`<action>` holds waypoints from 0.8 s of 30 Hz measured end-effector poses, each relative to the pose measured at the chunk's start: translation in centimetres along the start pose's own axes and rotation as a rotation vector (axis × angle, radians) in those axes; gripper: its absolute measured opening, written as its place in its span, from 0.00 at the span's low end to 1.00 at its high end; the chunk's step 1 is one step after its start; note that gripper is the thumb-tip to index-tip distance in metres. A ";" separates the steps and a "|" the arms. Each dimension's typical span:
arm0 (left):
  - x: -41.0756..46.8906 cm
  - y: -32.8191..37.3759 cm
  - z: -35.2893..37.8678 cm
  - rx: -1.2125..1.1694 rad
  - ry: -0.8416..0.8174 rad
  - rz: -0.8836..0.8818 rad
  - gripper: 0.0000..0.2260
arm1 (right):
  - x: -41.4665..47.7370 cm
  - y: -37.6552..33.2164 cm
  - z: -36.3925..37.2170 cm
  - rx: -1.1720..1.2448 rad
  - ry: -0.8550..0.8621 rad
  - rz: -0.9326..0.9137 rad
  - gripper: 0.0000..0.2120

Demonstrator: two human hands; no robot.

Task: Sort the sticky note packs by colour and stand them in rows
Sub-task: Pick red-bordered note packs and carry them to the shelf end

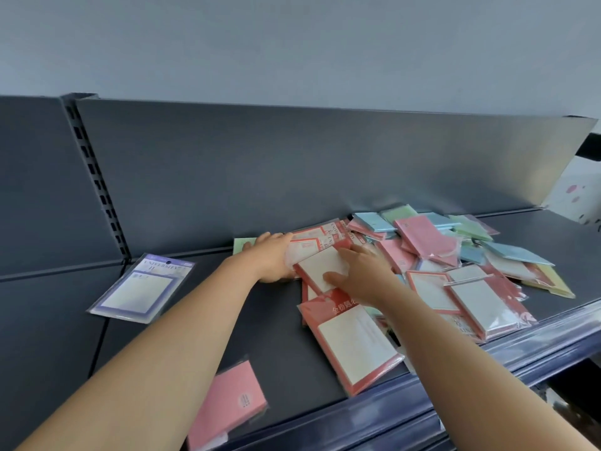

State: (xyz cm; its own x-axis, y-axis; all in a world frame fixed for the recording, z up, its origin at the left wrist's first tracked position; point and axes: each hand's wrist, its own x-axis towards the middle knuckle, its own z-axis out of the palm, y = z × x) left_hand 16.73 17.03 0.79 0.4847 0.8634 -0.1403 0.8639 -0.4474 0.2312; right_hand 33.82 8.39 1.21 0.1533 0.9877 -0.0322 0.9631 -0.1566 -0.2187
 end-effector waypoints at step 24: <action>-11.5 2.3 -0.2 -1.136 0.471 -0.270 0.06 | -6.6 2.9 -2.7 0.174 0.038 -0.102 0.27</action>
State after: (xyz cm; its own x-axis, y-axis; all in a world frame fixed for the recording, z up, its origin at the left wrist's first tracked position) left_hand 13.13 6.13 3.14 0.0135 0.9999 -0.0104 0.2091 0.0073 0.9779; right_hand 36.20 1.45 3.44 0.0677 0.9971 0.0347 0.9218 -0.0492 -0.3846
